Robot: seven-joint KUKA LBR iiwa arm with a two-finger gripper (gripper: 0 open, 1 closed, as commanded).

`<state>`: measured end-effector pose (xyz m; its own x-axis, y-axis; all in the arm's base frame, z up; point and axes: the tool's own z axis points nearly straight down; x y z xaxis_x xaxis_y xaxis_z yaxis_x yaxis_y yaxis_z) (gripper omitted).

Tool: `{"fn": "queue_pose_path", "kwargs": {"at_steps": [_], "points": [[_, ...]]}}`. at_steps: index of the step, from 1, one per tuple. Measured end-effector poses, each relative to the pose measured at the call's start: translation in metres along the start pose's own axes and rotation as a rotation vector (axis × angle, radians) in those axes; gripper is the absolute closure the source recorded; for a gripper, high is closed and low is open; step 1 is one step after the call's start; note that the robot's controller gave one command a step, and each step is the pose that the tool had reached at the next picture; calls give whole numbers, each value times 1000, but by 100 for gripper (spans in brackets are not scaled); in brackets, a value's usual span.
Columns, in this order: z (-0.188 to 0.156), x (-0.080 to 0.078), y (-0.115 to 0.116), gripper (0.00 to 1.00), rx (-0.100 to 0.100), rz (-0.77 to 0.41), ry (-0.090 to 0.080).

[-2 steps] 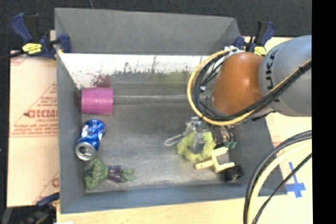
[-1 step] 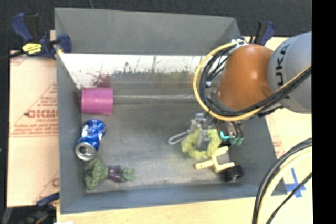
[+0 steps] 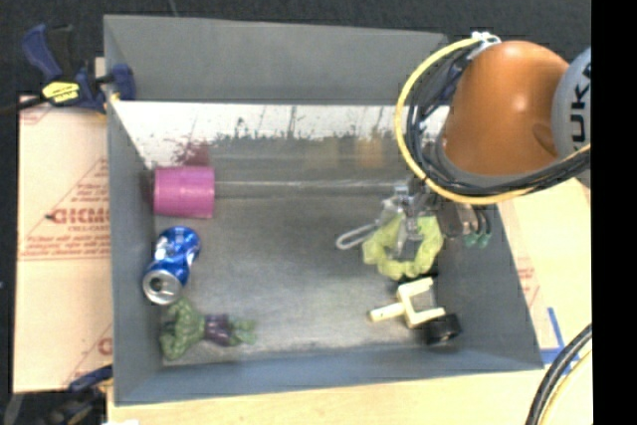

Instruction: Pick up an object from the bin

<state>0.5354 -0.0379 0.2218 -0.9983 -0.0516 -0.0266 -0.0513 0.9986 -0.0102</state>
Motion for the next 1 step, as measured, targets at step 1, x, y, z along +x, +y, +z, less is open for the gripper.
{"fn": "queue_pose_path", "kwargs": {"at_steps": [1], "points": [[-83, 15, -6, 0, 1, 5, -3]]}}
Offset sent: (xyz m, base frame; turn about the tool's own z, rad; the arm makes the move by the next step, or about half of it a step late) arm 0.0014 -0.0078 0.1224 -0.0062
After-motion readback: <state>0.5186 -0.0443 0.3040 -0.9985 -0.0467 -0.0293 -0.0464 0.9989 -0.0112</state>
